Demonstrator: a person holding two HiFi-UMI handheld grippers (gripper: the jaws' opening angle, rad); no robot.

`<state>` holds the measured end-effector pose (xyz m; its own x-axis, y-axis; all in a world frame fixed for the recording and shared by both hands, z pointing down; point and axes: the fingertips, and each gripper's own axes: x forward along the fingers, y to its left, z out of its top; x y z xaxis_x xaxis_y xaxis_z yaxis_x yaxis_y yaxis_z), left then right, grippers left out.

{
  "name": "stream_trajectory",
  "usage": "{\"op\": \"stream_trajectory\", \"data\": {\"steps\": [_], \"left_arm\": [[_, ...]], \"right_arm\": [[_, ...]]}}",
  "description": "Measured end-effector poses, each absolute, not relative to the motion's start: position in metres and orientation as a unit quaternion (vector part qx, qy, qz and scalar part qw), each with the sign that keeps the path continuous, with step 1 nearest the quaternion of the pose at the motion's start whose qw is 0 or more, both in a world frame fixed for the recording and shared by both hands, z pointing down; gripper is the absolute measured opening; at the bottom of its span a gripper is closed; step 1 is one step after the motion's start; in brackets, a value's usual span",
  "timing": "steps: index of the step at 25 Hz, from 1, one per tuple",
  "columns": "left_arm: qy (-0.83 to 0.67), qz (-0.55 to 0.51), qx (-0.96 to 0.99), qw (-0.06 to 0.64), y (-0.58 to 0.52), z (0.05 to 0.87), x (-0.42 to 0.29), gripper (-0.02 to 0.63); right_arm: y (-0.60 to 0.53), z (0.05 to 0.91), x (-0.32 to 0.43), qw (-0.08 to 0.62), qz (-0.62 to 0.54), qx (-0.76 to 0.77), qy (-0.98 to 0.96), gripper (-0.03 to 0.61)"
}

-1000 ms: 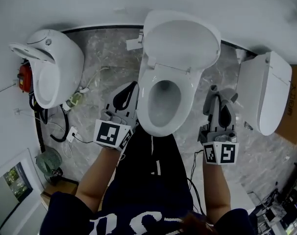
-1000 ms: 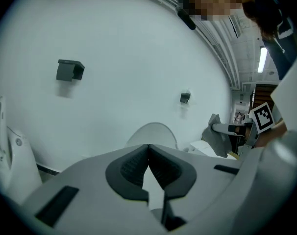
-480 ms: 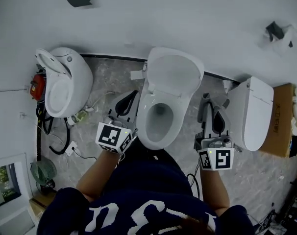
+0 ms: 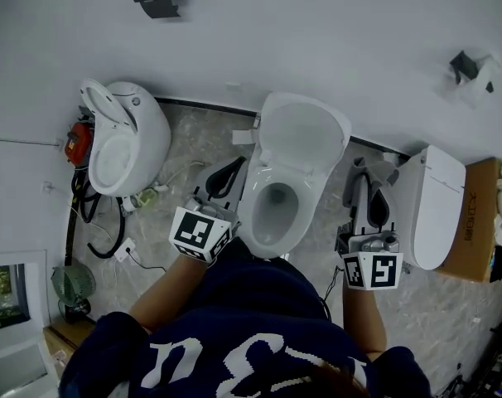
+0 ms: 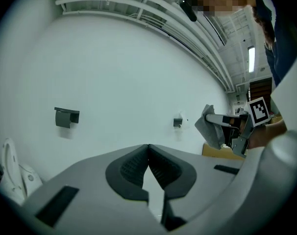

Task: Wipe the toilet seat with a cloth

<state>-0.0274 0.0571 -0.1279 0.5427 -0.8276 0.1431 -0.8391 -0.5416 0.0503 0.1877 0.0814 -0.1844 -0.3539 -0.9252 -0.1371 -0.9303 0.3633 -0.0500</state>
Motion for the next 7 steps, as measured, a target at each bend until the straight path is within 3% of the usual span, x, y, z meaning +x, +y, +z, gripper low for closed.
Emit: {"op": "stream_trajectory", "data": {"steps": [7], "left_arm": [[-0.492, 0.03, 0.869, 0.044, 0.057, -0.142, -0.035, 0.011]], "right_arm": [[0.088, -0.185, 0.181, 0.053, 0.015, -0.551, 0.833, 0.025]]}}
